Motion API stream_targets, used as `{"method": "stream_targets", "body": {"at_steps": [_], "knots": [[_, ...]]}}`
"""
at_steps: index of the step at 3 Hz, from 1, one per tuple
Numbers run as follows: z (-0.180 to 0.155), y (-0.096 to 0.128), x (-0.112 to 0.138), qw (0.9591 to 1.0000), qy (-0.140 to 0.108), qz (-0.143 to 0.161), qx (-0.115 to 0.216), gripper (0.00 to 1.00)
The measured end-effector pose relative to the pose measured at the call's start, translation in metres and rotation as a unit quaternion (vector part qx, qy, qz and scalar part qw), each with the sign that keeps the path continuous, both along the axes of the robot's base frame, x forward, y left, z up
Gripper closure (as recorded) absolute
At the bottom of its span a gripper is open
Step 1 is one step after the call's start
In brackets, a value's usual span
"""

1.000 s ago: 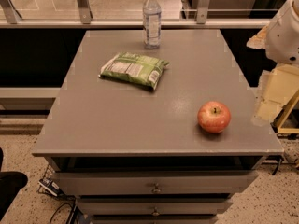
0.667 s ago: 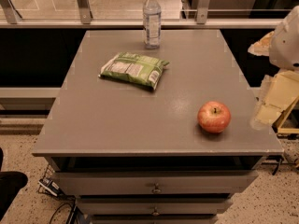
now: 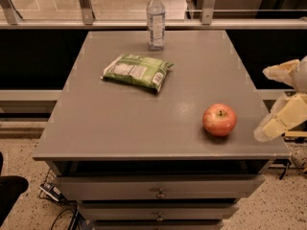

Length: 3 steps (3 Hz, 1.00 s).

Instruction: Move apple near blue plastic bottle

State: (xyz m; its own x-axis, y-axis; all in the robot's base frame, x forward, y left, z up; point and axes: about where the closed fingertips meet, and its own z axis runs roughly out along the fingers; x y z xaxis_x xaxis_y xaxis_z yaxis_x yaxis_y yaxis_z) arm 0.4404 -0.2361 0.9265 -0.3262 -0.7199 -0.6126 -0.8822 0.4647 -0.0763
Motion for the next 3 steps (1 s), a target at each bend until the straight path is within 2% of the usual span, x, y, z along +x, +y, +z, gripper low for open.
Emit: {"method": "stream_targets", "body": {"at_steps": [1, 2, 3], "knots": [[-0.008, 0.013, 0.007, 0.9951, -0.032, 0.001, 0.094, 0.0], [-0.02, 0.025, 0.012, 0.985, -0.081, 0.01, 0.152, 0.0], [-0.036, 0.028, 0.015, 0.9745, -0.13, 0.014, 0.182, 0.0]]}}
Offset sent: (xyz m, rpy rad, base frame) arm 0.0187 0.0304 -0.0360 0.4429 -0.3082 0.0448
